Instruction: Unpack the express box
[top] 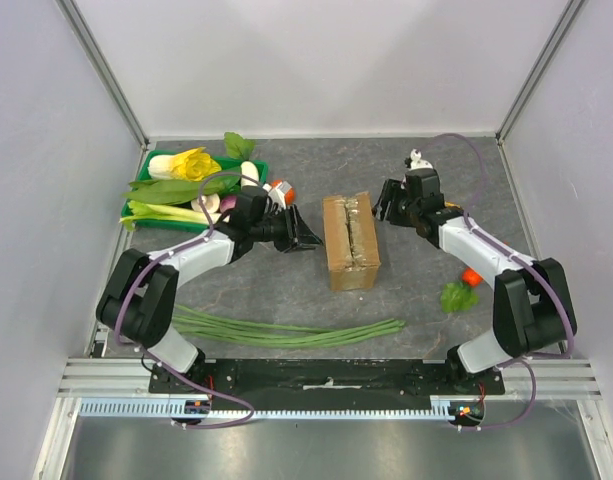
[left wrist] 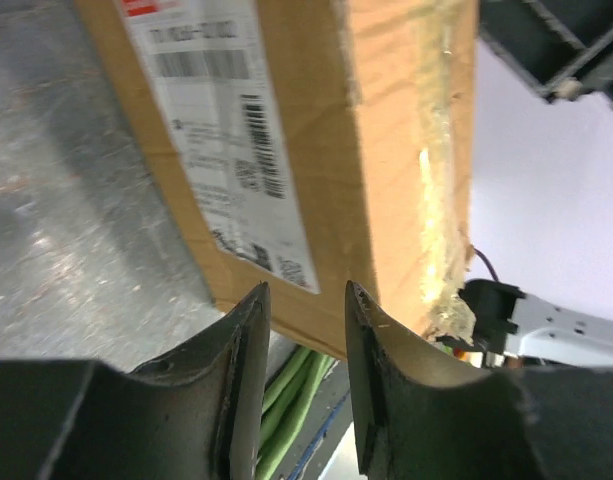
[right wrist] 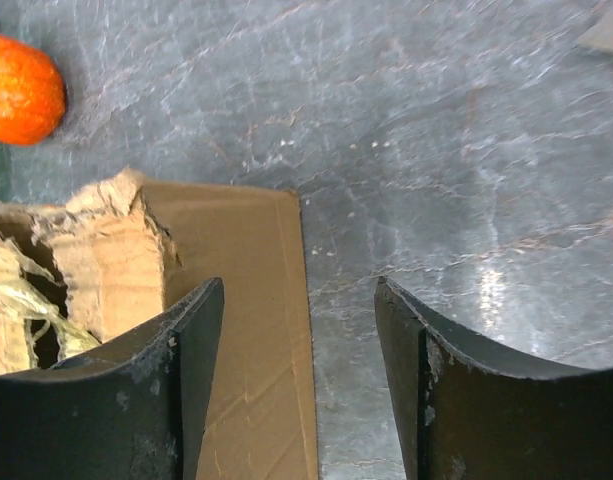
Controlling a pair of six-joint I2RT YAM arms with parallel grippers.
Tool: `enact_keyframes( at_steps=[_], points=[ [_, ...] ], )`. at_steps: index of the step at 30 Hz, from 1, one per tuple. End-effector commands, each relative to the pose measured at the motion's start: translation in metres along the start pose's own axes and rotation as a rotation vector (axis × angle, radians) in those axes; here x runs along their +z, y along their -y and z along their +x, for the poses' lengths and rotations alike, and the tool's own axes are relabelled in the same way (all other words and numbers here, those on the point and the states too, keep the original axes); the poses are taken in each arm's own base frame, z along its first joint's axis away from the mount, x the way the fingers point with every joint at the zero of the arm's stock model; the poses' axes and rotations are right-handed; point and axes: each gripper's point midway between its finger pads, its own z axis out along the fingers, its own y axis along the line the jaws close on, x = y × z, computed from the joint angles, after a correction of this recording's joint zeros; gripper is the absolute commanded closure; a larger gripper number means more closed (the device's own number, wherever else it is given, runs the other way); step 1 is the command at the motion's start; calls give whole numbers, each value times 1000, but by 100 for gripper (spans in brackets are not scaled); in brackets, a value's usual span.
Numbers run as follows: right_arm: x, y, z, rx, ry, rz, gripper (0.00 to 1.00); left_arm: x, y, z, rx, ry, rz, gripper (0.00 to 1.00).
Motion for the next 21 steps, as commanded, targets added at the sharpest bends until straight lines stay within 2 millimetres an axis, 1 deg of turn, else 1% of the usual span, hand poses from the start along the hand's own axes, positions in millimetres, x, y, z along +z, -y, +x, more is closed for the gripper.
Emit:
enact_keyframes(
  at_steps=[1, 2, 3, 4, 5, 6, 7, 8, 9, 10, 11, 12, 13, 14, 15, 16, 17, 18, 19, 20, 21],
  points=[
    [-26, 3, -41, -40, 97, 94, 32, -20, -8, -26, 66, 122, -186, 59],
    [-38, 5, -50, -43, 130, 116, 32, -25, -12, -40, 76, 183, -248, 59],
    [-45, 7, -48, -51, 122, 135, 32, -31, -17, -40, 62, 188, -296, 58],
    [-52, 5, -52, -61, 136, 138, 31, -37, -12, -46, 74, 217, -306, 58],
    [-63, -1, -57, -88, 159, 128, 30, -41, -8, -54, 87, 246, -317, 56],
    [-69, -3, -54, -110, 150, 132, 26, -42, -3, -57, 94, 251, -311, 55],
    [-77, -10, -59, -130, 165, 123, 22, -43, 3, -59, 106, 257, -294, 53],
    [-81, -18, -52, -181, 144, 116, 19, -42, 13, -60, 116, 244, -256, 48],
    [-87, -21, -57, -201, 162, 138, 15, -41, 20, -62, 127, 242, -226, 46],
    [-92, -25, -57, -218, 169, 140, 13, -38, 26, -62, 133, 233, -196, 44],
    [-95, -37, -49, -251, 156, 122, 11, -32, 28, -55, 130, 190, -154, 41],
    [-98, -42, -51, -263, 162, 127, 10, -29, 30, -53, 128, 174, -135, 41],
    [-96, -45, -47, -277, 150, 130, 10, -25, 32, -53, 132, 167, -108, 40],
    [-97, -54, -38, -304, 123, 123, 10, -22, 34, -47, 121, 132, -78, 39],
    [-98, -60, -39, -315, 123, 123, 10, -17, 30, -44, 105, 111, -77, 40],
    [-92, -59, -35, -334, 109, 152, 10, -14, 28, -42, 93, 97, -73, 40],
    [-93, -67, -26, -365, 84, 149, 10, -12, 28, -40, 80, 80, -64, 40],
    [-92, -72, -26, -376, 83, 154, 11, -8, 23, -37, 62, 64, -69, 40],
    [-86, -71, -20, -397, 65, 183, 12, -7, 22, -35, 52, 55, -69, 40],
    [-85, -75, -11, -422, 42, 187, 13, -5, 19, -32, 37, 41, -70, 40],
    [-84, -79, -11, -433, 36, 192, 14, -3, 15, -30, 23, 30, -79, 40]
  ],
)
